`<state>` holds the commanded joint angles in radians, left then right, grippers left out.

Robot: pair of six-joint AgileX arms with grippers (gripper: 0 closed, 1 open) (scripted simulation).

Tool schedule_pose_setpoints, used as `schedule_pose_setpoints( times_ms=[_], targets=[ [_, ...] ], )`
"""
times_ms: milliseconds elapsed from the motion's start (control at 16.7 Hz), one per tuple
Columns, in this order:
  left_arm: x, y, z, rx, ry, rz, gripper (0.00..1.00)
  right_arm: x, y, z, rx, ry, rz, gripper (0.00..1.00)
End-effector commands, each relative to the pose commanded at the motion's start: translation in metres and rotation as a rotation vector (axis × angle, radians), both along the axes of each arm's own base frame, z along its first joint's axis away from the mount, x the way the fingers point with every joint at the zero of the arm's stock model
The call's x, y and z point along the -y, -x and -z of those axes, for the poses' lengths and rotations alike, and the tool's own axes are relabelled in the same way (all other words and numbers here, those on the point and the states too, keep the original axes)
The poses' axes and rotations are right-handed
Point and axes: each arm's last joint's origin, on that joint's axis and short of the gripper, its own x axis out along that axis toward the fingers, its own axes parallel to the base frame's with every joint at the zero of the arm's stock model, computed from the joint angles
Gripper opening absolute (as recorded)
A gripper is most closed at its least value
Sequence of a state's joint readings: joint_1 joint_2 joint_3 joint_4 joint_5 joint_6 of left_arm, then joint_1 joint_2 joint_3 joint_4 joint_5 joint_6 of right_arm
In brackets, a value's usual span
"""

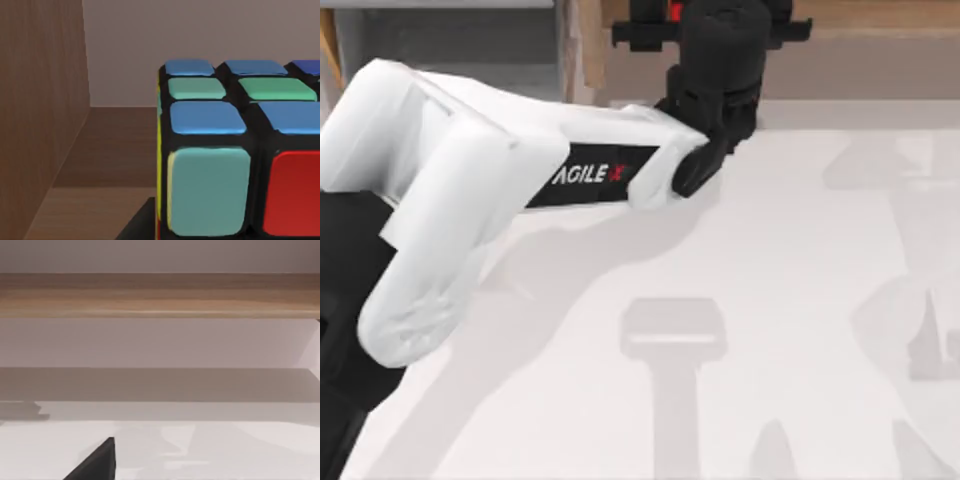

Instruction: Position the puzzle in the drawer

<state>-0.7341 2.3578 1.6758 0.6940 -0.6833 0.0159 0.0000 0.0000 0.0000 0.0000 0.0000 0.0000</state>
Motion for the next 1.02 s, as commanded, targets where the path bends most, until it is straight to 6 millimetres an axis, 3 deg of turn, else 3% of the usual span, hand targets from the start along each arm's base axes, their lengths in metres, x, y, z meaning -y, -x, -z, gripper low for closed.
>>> schedule_pose_setpoints(
  times_ms=[300,540,780,1020],
  targets=[
    [-0.002,-0.002,0.000,0.000,-0.002,-0.004,0.00,0.000,0.000,0.000,0.000,0.000,0.000,1.00],
    [0.005,-0.001,-0.016,-0.014,-0.044,0.040,0.00,0.000,0.000,0.000,0.000,0.000,0.000,1.00],
    [0.023,0.007,-0.033,-0.068,-0.156,0.148,0.00,0.000,0.000,0.000,0.000,0.000,0.000,1.00],
    [0.050,0.029,-0.046,-0.147,-0.311,0.321,0.00,0.000,0.000,0.000,0.000,0.000,0.000,1.00]
  ],
)
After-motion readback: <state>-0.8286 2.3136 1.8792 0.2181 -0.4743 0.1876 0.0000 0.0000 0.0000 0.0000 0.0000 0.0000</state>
